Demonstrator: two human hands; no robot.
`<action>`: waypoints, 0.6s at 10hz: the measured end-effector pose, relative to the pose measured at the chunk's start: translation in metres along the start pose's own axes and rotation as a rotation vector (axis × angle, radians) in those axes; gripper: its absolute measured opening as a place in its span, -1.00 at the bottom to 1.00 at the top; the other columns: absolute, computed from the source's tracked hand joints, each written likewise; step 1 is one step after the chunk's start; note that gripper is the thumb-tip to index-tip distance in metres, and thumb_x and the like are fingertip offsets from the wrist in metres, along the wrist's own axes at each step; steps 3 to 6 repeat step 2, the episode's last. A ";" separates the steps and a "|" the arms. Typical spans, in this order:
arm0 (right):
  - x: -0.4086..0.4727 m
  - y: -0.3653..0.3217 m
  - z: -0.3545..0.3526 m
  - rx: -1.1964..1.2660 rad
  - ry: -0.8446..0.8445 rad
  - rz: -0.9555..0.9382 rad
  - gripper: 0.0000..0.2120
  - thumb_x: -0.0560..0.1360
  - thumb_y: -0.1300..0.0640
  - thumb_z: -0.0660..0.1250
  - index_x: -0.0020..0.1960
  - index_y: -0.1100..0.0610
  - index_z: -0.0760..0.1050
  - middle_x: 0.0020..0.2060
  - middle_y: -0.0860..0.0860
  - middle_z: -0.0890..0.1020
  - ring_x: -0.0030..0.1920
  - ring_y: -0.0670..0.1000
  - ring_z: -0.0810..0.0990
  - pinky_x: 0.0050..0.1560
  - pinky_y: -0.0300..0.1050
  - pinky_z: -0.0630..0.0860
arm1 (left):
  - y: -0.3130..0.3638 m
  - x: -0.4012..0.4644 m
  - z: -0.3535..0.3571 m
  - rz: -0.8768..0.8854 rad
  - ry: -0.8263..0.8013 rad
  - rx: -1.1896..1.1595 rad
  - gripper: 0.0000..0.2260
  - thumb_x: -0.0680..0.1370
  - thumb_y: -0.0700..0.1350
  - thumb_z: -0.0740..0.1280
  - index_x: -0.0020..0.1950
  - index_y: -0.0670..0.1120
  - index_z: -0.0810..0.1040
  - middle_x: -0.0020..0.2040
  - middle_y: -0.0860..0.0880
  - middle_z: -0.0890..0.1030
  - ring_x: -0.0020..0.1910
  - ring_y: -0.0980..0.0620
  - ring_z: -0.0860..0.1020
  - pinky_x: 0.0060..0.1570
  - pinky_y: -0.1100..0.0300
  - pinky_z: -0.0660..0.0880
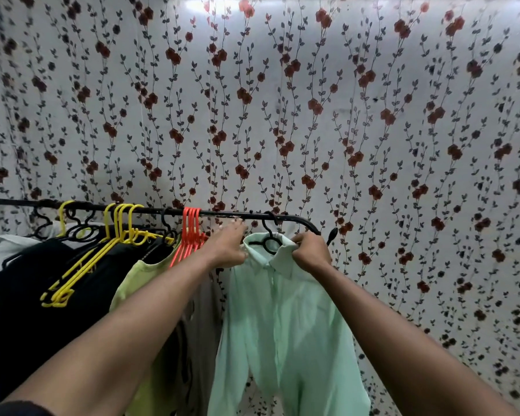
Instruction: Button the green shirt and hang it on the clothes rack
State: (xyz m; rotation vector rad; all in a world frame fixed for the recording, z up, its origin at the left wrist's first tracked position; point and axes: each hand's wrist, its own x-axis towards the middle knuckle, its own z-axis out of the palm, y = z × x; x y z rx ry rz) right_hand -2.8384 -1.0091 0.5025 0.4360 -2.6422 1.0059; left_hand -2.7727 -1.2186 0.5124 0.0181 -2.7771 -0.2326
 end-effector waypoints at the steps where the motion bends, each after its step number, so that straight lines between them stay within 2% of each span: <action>1: -0.007 0.004 -0.002 0.047 0.013 -0.032 -0.58 0.43 0.38 0.35 0.21 0.04 0.64 0.03 0.03 0.72 -0.02 0.02 0.64 -0.04 -0.04 0.63 | 0.009 -0.029 -0.005 0.021 0.030 -0.006 -0.24 0.52 -0.07 0.44 0.64 -0.08 0.16 0.65 -0.06 0.15 0.63 0.00 0.14 0.59 0.03 0.11; 2: -0.014 0.002 -0.008 0.010 0.062 -0.100 -0.56 0.48 0.26 0.45 0.33 0.04 0.56 0.17 0.02 0.68 0.05 0.01 0.63 0.07 0.05 0.64 | 0.019 -0.055 -0.021 0.013 0.065 0.002 -0.25 0.54 -0.07 0.44 0.64 -0.05 0.15 0.62 -0.05 0.23 0.61 -0.01 0.20 0.52 0.10 0.18; 6: -0.014 0.002 -0.008 0.010 0.062 -0.100 -0.56 0.48 0.26 0.45 0.33 0.04 0.56 0.17 0.02 0.68 0.05 0.01 0.63 0.07 0.05 0.64 | 0.019 -0.055 -0.021 0.013 0.065 0.002 -0.25 0.54 -0.07 0.44 0.64 -0.05 0.15 0.62 -0.05 0.23 0.61 -0.01 0.20 0.52 0.10 0.18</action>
